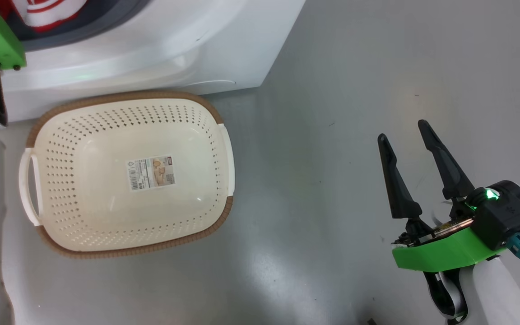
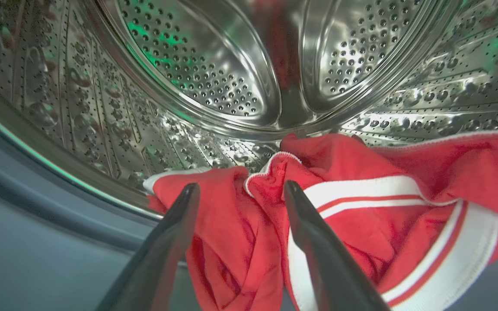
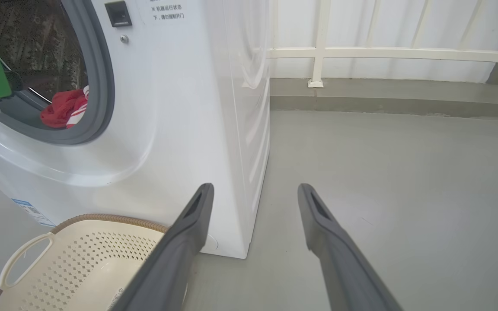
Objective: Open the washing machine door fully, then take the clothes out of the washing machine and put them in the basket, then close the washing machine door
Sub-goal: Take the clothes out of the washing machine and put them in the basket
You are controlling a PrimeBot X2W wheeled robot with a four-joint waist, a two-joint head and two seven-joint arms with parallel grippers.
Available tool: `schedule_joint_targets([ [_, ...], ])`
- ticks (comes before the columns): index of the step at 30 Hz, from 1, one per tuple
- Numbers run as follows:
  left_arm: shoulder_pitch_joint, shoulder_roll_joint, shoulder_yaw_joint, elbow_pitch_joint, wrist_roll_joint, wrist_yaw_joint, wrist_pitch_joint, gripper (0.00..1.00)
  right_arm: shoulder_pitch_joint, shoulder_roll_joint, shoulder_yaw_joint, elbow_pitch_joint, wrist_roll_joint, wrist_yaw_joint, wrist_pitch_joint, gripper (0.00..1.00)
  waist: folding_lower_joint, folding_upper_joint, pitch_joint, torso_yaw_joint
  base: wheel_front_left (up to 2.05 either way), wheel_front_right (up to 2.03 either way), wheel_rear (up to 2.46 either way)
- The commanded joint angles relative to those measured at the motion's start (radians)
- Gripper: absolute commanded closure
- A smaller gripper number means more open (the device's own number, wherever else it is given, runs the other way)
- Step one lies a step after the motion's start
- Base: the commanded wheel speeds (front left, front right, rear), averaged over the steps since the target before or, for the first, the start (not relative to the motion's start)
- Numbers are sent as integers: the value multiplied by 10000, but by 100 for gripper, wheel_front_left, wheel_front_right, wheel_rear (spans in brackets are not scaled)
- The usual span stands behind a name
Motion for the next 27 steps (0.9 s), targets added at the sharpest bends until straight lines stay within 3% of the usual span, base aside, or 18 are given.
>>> schedule_joint_targets([
  [1, -227, 538, 112, -1, 42, -13, 103, 0, 15, -85, 291, -177, -55, 60, -63, 0, 0, -1, 40, -59, 0, 0, 0],
  [13, -1083, 969, -76, 2234, 14, 42, 1410, 0, 78, -85, 574, 46, -4, 60, -63, 0, 0, -1, -66, -353, 0, 0, 0],
  [27, -1258, 1059, -198, 3184, -264, -431, 2020, 0, 130, -85, 674, 81, 127, 60, -63, 0, 0, -1, -31, -586, 0, 0, 0],
])
